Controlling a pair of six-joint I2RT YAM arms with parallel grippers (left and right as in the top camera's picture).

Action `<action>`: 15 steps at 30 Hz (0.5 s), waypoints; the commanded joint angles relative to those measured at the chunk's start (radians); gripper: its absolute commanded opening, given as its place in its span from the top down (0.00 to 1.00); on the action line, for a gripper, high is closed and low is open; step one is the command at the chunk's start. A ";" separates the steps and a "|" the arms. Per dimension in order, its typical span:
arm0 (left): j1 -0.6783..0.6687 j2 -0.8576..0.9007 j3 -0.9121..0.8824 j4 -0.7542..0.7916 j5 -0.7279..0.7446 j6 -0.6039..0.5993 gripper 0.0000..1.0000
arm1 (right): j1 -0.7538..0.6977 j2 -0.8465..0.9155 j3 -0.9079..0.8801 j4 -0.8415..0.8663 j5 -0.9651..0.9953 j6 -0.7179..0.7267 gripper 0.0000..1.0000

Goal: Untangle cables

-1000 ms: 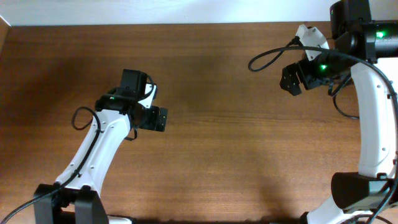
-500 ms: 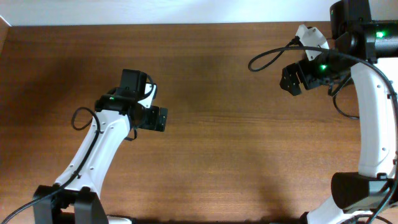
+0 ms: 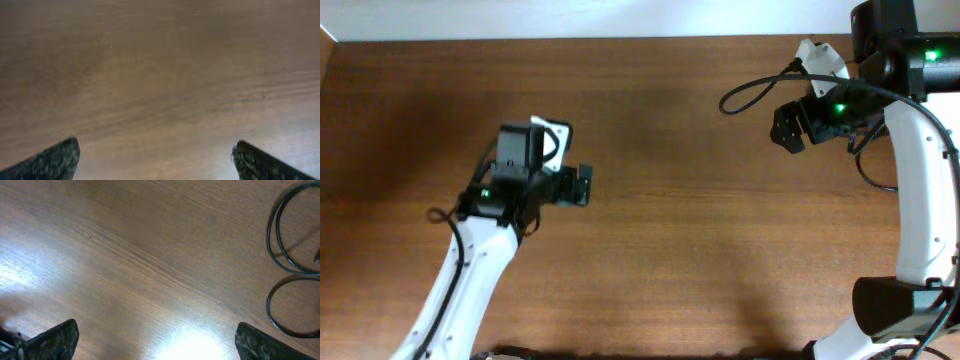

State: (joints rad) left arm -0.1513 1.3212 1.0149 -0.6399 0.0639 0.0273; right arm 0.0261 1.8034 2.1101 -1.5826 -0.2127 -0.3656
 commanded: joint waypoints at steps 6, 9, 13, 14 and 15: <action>-0.003 -0.446 -0.546 0.568 0.048 0.011 0.01 | 0.006 -0.013 0.000 0.000 -0.019 0.007 0.01; -0.002 -0.559 -0.673 0.779 0.053 0.011 0.01 | 0.006 -0.013 0.000 0.000 -0.020 0.007 0.01; -0.002 -0.715 -0.833 0.983 0.064 0.011 0.01 | 0.006 -0.013 0.000 0.000 -0.019 0.007 0.01; -0.002 -0.764 -0.880 1.037 0.061 0.012 0.01 | 0.006 -0.013 0.000 0.000 -0.019 0.007 0.01; -0.002 -0.827 -0.927 1.082 0.060 0.012 0.01 | 0.006 -0.013 0.000 0.000 -0.019 0.007 0.01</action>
State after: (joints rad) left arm -0.1520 0.5854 0.1627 0.3828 0.1158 0.0273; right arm 0.0261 1.8034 2.1086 -1.5833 -0.2161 -0.3656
